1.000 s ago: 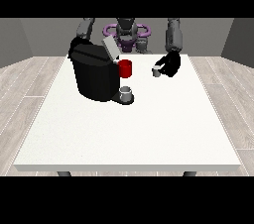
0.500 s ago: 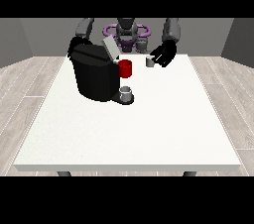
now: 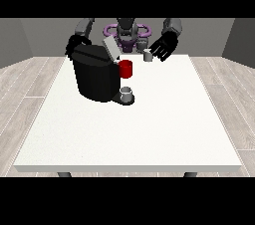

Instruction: Insert the coffee pod into the coffee machine and close the lid

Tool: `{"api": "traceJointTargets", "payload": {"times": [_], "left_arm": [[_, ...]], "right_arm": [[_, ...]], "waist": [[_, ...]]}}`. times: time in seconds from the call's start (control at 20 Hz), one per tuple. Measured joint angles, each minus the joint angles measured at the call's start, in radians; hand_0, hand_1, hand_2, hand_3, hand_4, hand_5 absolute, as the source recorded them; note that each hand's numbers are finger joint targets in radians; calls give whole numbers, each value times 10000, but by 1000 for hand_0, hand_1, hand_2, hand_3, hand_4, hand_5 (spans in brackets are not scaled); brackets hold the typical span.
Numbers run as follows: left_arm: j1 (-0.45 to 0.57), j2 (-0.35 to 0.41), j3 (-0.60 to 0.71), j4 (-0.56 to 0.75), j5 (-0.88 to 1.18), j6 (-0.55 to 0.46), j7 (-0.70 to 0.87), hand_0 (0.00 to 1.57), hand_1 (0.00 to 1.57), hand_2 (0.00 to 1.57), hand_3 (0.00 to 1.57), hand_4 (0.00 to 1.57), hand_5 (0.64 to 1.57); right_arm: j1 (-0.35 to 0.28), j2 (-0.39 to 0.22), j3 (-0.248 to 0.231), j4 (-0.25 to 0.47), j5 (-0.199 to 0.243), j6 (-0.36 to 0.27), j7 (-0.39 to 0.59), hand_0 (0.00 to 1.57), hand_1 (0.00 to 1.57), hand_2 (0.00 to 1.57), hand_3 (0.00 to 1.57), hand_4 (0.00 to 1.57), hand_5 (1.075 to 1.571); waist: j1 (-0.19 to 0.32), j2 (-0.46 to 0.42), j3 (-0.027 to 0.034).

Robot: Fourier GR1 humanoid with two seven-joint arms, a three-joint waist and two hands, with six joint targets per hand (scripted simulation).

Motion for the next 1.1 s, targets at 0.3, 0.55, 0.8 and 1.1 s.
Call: {"api": "traceJointTargets", "payload": {"times": [0.3,0.55,0.8,1.1], "left_arm": [[-1076,390,474,168,152,-227,462,1239,1239,1262,1198,476,1571],[-1794,587,616,214,155,-416,645,1284,1284,1340,1276,519,1571],[-2069,628,668,357,17,-203,633,1262,1262,1297,1237,494,1571],[-2307,556,670,494,-80,-169,664,1292,1292,1315,1222,498,1571]], "right_arm": [[-183,21,241,-350,141,-45,217,0,0,0,0,514,1571],[-382,94,341,-499,342,-253,174,0,0,0,0,520,1571],[-654,12,304,-818,310,-260,418,0,0,0,0,526,1571],[-680,113,349,-899,420,-451,466,0,0,0,0,537,1571]], "waist": [[-558,372,1],[-781,686,3],[-1036,1010,1],[-1073,1239,0]]}}
